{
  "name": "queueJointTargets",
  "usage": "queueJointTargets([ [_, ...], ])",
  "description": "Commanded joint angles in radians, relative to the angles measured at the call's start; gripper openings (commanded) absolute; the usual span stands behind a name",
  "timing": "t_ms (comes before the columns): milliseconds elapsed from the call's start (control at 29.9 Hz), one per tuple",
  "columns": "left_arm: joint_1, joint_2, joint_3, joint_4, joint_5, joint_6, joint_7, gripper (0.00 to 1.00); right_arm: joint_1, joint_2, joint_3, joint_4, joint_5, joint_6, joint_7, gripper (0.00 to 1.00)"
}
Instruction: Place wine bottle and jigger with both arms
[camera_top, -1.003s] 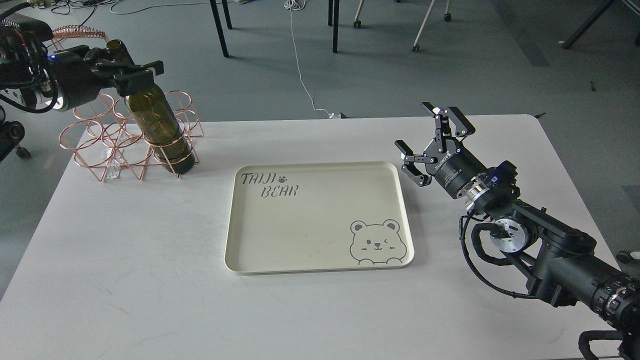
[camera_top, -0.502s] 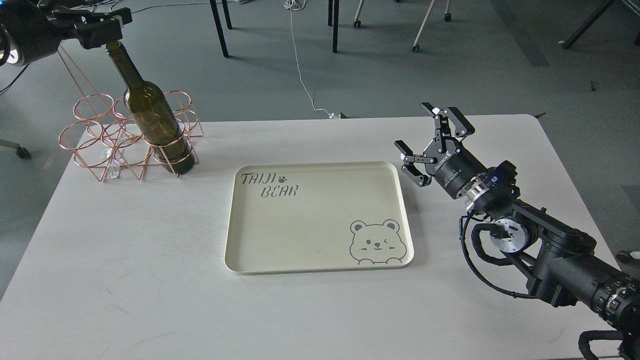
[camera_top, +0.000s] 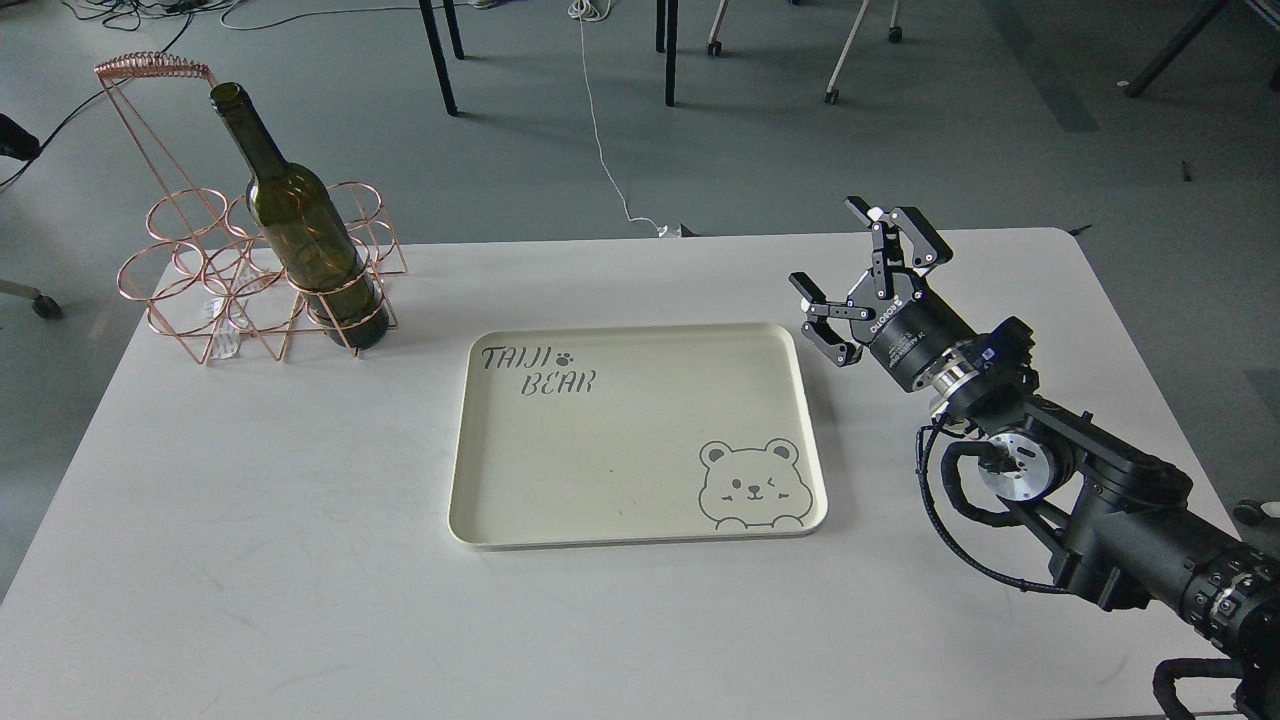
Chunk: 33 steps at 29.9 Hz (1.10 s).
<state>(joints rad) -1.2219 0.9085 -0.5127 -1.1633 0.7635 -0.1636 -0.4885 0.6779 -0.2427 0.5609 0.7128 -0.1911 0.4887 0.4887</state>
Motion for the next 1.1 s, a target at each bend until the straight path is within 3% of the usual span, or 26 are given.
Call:
queueJointTargets([
  [0, 0.094, 0.000, 0.000, -0.076, -0.220, -0.004, 0.000, 1.00, -0.003, 0.000, 0.034, 0.004, 0.001, 0.000, 0.000, 0.99],
  [234, 0.419, -0.074, -0.052, -0.187, -0.257, -0.001, 0.000, 1.00, -0.003, 0.005, 0.057, -0.006, 0.010, 0.000, 0.000, 0.99],
  [468, 0.721, -0.270, -0.347, -0.191, -0.247, -0.042, 0.001, 1.00, -0.049, 0.010, 0.054, 0.001, 0.012, 0.000, 0.000, 0.99],
  [535, 0.781, -0.322, -0.412, -0.188, -0.247, -0.066, 0.059, 1.00, -0.054, 0.011, 0.057, 0.000, 0.012, 0.000, 0.000, 0.99],
  [602, 0.844, -0.359, -0.446, -0.187, -0.247, -0.085, 0.088, 1.00, -0.055, 0.011, 0.057, 0.000, 0.012, 0.000, 0.000, 0.99],
  [903, 0.975, -0.482, -0.506, -0.122, -0.245, -0.109, 0.099, 1.00, -0.055, 0.020, 0.057, 0.002, 0.012, 0.000, 0.000, 0.99],
  [1070, 1.004, -0.500, -0.529, -0.121, -0.245, -0.109, 0.126, 1.00, -0.055, 0.023, 0.057, 0.000, 0.012, 0.000, 0.000, 0.99],
])
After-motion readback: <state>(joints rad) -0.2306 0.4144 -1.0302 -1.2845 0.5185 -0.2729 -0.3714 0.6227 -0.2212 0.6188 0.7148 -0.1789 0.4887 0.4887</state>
